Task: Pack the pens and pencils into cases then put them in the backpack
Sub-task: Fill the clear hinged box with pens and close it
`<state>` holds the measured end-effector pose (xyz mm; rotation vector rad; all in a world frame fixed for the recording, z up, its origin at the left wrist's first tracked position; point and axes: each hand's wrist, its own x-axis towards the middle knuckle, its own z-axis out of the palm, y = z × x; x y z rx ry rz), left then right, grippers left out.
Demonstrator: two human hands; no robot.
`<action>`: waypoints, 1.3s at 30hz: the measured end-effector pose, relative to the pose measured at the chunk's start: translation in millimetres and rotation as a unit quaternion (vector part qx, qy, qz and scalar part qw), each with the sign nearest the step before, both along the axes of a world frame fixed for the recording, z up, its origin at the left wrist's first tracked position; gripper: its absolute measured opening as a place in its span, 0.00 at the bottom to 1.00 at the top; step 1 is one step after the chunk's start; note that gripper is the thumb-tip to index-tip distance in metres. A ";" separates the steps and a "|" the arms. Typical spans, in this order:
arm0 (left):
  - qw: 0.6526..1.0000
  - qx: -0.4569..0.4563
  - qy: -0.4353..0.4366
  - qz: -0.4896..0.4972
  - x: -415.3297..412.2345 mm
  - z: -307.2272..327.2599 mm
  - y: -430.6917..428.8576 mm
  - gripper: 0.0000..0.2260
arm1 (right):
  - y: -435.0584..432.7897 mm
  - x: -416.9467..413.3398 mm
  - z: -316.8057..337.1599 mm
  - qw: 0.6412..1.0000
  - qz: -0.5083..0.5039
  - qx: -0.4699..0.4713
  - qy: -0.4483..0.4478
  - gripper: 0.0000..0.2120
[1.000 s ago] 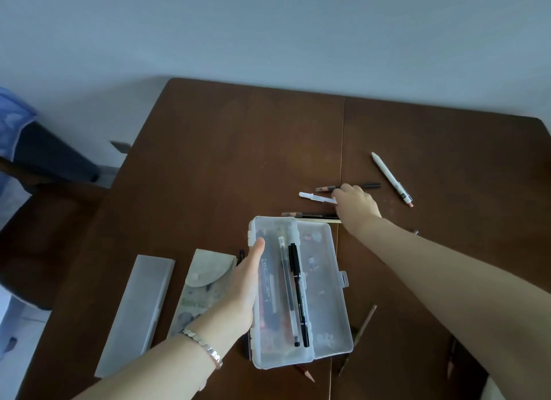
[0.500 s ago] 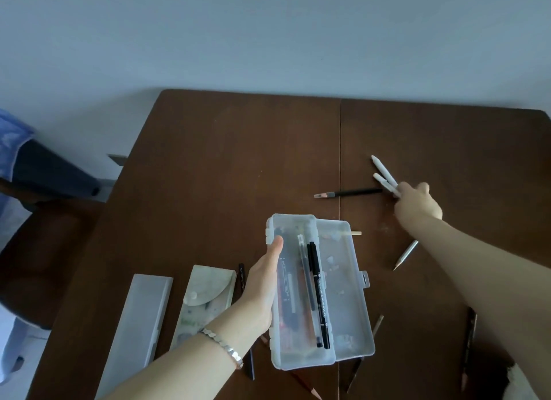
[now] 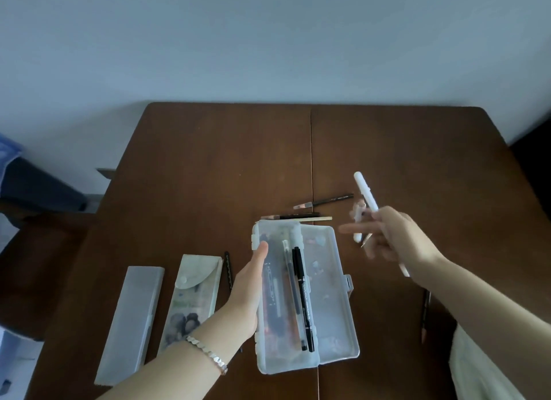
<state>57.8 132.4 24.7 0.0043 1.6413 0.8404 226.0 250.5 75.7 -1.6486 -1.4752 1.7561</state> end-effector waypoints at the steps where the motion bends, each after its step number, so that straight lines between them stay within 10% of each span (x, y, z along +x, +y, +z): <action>1: 1.000 -0.002 -0.003 -0.004 4.7 2.1 -8.0 0.32 | -15.7 4.7 11.9 0.999 0.019 -0.027 0.026 0.14; 14: 0.992 0.050 -0.115 -0.002 52.8 2.3 -91.3 0.17 | -151.4 -1.6 -14.9 0.988 0.111 -0.073 -0.075 0.20; 18: 0.990 0.054 -0.129 0.036 50.6 -6.2 -100.5 0.29 | -177.2 -2.1 -24.1 0.979 0.136 0.024 -0.148 0.09; 25: 0.976 0.080 -0.190 0.076 42.3 -4.0 -98.6 0.27 | -191.2 -4.7 -20.8 0.971 0.138 0.138 -0.140 0.24; 30: 0.984 0.104 -0.124 0.069 49.8 -8.0 -98.5 0.33 | -199.3 -10.8 -14.6 0.868 0.244 0.373 -0.219 0.16; 34: 0.963 0.069 -0.233 0.114 46.6 -11.3 -96.6 0.34 | -201.8 -6.1 -28.5 0.854 0.303 0.341 -0.252 0.13; 39: 0.985 0.071 -0.154 0.014 45.1 -19.6 -92.9 0.29 | -199.0 1.9 -39.0 0.838 0.325 0.384 -0.210 0.15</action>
